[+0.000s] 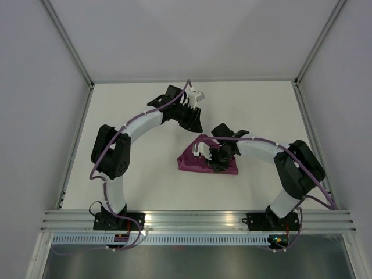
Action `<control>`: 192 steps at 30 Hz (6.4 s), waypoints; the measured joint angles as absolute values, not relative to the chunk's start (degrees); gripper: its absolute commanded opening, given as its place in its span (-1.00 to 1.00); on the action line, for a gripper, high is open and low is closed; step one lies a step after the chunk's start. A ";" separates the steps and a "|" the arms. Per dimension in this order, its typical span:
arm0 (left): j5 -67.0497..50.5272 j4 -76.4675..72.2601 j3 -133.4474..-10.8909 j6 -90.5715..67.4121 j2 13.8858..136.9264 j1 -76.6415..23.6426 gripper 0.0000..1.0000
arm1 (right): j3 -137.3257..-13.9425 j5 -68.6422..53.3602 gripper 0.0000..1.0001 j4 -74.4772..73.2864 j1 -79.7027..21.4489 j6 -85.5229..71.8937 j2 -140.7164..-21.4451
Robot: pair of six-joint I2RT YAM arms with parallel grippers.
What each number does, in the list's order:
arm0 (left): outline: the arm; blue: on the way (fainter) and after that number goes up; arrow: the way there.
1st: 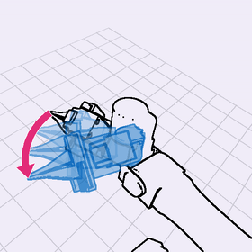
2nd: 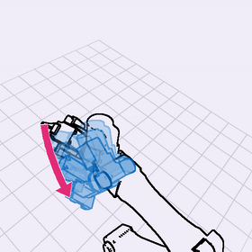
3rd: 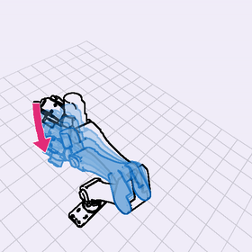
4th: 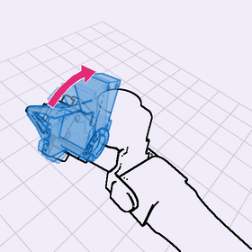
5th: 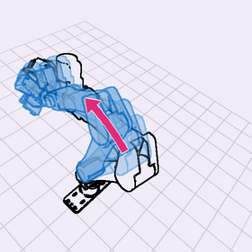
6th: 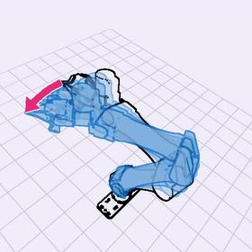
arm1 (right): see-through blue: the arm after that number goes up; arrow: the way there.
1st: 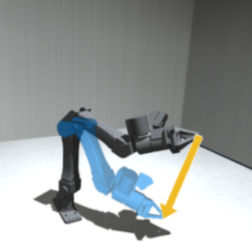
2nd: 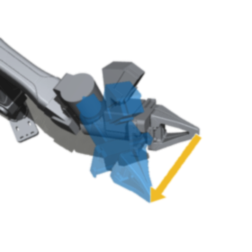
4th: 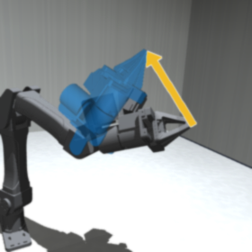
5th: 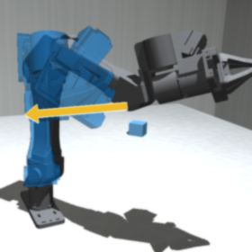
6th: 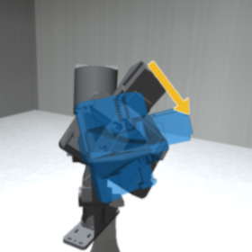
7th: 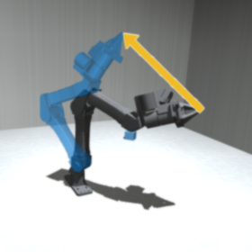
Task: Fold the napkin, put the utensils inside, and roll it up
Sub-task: Roll the napkin at the center of the board.
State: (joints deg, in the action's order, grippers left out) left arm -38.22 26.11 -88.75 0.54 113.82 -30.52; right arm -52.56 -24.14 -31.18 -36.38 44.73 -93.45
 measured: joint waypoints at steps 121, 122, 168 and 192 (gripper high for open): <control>-59.72 29.26 -91.22 9.54 132.22 -41.32 -0.95 | -27.03 -15.33 0.15 -8.21 -35.83 49.19 -70.83; -60.03 29.74 -91.24 9.43 132.33 -41.32 -0.95 | -27.00 -14.17 0.12 -7.18 -36.60 49.47 -71.22; -10.52 -2.74 -50.78 -2.11 84.55 -35.77 -0.01 | -81.45 -37.87 -0.69 -65.39 -21.82 60.60 -120.01; 11.81 -15.11 -50.65 19.99 101.45 -64.49 0.07 | -98.13 -42.83 -0.67 -84.55 -19.81 62.39 -135.96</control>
State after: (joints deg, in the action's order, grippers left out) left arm 11.81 -15.11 -50.65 19.99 101.45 -64.49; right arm -98.13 -42.83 -84.55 -19.81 62.39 -135.96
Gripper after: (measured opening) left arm 0.535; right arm 0.228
